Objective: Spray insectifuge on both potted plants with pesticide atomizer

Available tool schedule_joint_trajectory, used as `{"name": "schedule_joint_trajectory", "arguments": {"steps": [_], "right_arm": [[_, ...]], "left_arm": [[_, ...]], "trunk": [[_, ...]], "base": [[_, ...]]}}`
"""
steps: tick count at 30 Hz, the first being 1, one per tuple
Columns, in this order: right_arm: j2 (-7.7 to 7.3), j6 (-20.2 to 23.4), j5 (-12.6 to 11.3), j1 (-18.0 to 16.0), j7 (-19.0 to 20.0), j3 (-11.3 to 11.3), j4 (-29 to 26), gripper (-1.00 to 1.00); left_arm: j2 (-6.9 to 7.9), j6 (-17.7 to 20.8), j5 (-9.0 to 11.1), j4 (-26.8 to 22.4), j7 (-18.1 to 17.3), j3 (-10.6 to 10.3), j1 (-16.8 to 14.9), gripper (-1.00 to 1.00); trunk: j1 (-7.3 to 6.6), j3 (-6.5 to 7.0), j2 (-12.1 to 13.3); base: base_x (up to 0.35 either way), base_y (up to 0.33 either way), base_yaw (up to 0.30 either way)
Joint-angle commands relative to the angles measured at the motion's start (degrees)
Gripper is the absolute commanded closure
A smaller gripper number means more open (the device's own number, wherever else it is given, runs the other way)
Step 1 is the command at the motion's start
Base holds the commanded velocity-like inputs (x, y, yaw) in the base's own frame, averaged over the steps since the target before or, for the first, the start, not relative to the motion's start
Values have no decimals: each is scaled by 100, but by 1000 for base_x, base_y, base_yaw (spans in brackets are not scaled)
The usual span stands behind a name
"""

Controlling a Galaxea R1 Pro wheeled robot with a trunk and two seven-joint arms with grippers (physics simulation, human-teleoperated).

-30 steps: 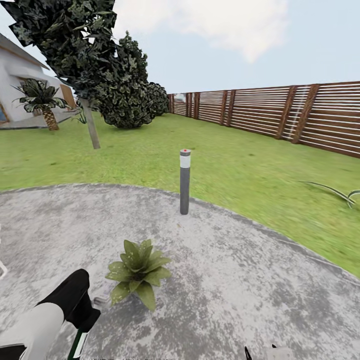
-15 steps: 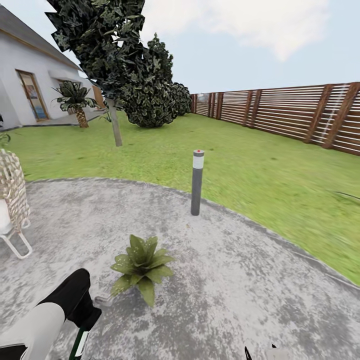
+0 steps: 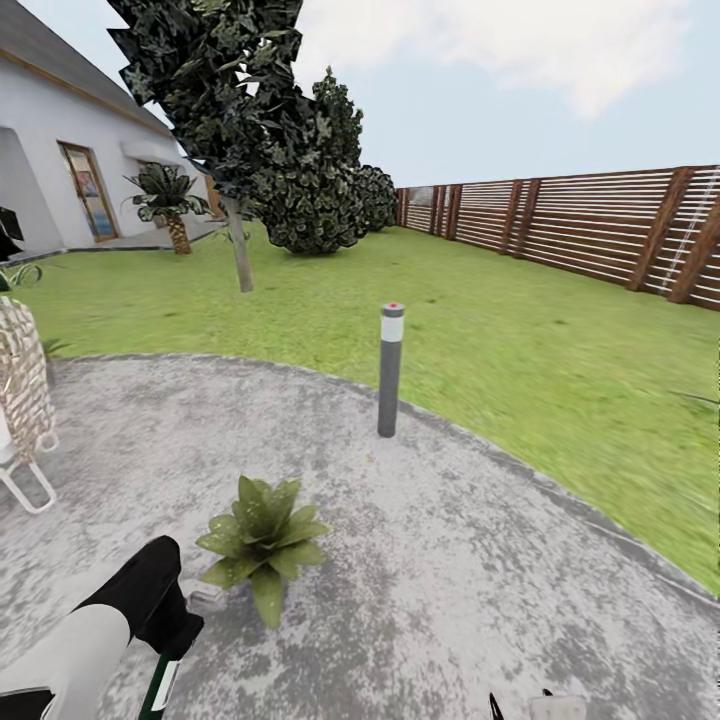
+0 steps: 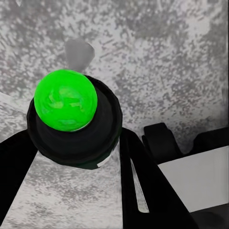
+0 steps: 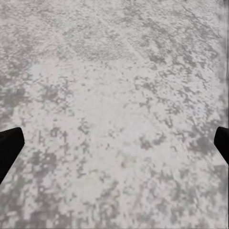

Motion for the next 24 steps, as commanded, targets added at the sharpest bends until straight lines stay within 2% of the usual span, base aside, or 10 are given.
{"name": "schedule_joint_trajectory", "arguments": {"steps": [1, 5, 15, 24], "right_arm": [[0, -15, 60, -4, -8, -47, 5, -100], [0, -15, 60, -4, -8, -47, 5, -100], [0, -15, 60, -4, -8, -47, 5, -100], [0, -15, 60, -4, -8, -47, 5, -100]], "left_arm": [[-5, 28, -62, -9, -53, 38, -3, 100], [-6, 28, -62, -9, -53, 38, -3, 100], [-6, 28, -49, -12, -53, 46, -3, 100], [-6, 27, -38, -15, -53, 54, -3, 100]], "trunk": [[-1, -5, -2], [-1, -5, -2], [-1, -5, -2], [-1, -5, -2]], "base": [[18, -274, 13], [6, -274, 145], [6, -274, 271], [138, -270, 278]]}}
